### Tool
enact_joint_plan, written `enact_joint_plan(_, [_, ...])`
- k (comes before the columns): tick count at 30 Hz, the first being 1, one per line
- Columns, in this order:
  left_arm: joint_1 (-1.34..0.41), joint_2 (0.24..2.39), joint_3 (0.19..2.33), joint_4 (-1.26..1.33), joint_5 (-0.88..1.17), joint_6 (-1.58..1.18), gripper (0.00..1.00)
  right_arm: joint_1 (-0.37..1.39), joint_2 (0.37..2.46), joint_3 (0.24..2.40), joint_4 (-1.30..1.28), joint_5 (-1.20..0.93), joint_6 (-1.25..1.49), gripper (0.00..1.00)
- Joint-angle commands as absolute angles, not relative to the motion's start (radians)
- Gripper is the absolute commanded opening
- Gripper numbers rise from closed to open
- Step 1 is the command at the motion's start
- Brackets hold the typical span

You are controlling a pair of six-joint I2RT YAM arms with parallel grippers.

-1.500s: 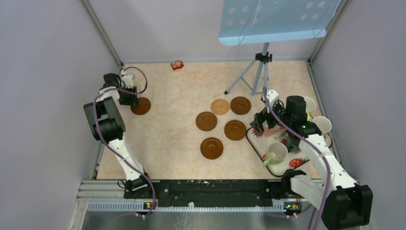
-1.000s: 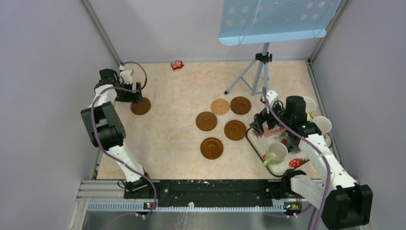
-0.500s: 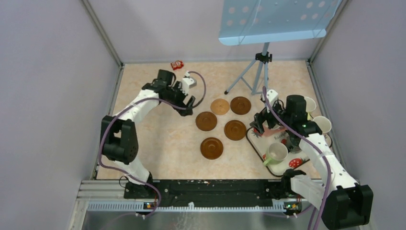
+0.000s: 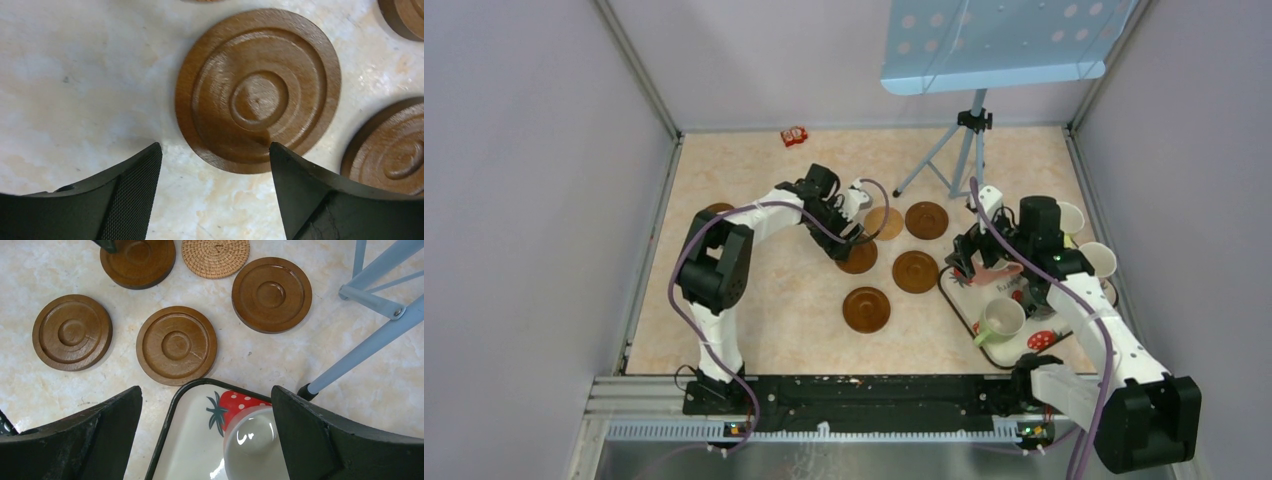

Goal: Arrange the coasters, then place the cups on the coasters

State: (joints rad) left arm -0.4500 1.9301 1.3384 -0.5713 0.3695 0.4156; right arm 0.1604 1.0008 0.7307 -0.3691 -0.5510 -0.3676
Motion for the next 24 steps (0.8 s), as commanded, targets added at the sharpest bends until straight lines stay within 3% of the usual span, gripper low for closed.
enact_joint_plan(1, [-0.461, 1.96, 1.413, -0.512, 0.331, 0.369, 0.83, 0.161, 1.0, 0.787, -0.36, -0.557, -0.38, 0.99])
enact_joint_plan(9, [-0.473, 2.019, 1.432, -0.484, 0.296, 0.342, 0.77, 0.161, 0.999, 0.785, -0.361, -0.548, -0.386, 0.99])
enact_joint_plan(18, [-0.433, 2.021, 1.379, -0.482, 0.244, 0.344, 0.56, 0.169, 1.0, 0.788, -0.371, -0.543, -0.397, 0.99])
enact_joint_plan(24, [-0.327, 1.998, 1.348, -0.491, 0.251, 0.371, 0.5, 0.172, 0.996, 0.79, -0.374, -0.542, -0.4, 0.99])
